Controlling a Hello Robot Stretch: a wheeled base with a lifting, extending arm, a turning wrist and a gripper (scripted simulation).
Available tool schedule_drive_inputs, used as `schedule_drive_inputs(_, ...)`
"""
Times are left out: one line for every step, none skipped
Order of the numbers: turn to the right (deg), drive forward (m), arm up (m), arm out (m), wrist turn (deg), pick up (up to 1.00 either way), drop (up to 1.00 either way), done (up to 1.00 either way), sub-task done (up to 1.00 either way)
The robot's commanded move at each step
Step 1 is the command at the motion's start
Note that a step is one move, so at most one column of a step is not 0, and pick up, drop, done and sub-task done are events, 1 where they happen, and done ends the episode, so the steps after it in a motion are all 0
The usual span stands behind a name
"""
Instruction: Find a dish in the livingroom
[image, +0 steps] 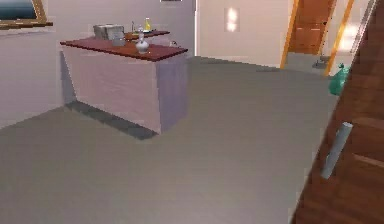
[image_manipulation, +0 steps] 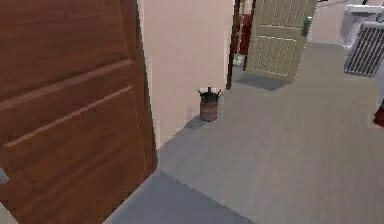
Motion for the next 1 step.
schedule_drive_inputs(0.0, 0.45, 0.00, 0.00, 0.0, 0.00, 0.00, 0.00, 0.00)
